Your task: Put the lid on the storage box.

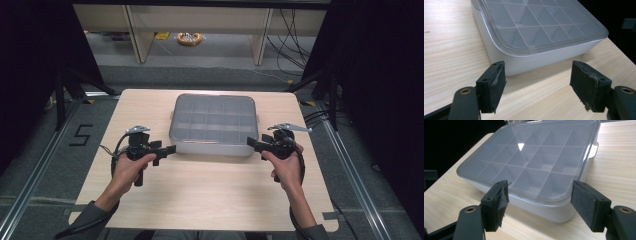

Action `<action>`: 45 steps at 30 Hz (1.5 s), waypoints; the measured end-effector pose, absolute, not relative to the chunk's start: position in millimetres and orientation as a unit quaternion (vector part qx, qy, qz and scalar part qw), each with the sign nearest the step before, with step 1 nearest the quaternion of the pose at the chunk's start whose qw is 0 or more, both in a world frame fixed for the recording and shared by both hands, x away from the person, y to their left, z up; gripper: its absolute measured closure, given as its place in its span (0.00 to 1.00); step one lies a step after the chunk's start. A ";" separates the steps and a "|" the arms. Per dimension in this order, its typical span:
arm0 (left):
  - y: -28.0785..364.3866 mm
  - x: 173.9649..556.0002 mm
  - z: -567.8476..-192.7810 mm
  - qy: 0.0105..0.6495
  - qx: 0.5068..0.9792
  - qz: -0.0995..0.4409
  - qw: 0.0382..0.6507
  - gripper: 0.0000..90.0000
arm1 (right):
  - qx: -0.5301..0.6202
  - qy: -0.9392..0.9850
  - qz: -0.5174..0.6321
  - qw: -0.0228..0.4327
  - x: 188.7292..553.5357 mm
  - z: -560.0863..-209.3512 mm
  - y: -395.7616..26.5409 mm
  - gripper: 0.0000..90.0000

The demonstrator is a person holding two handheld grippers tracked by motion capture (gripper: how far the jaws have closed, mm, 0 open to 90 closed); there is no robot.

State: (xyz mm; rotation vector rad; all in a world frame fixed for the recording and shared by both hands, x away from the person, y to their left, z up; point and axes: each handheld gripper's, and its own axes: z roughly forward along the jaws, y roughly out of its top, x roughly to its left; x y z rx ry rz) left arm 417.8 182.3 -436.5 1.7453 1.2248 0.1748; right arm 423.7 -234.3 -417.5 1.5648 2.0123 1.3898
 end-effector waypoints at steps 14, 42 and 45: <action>180.4 410.6 -441.9 0.496 0.720 0.069 0.480 0.28 | 0.514 0.705 0.472 0.129 415.9 -422.1 -236.2 0.32; 172.5 365.7 -460.3 0.454 0.751 0.050 0.476 0.24 | 0.482 0.734 0.465 0.114 381.5 -432.8 -226.7 0.27; 171.6 358.5 -461.2 0.448 0.756 0.050 0.474 0.24 | 0.475 0.743 0.460 0.107 375.5 -435.3 -224.8 0.26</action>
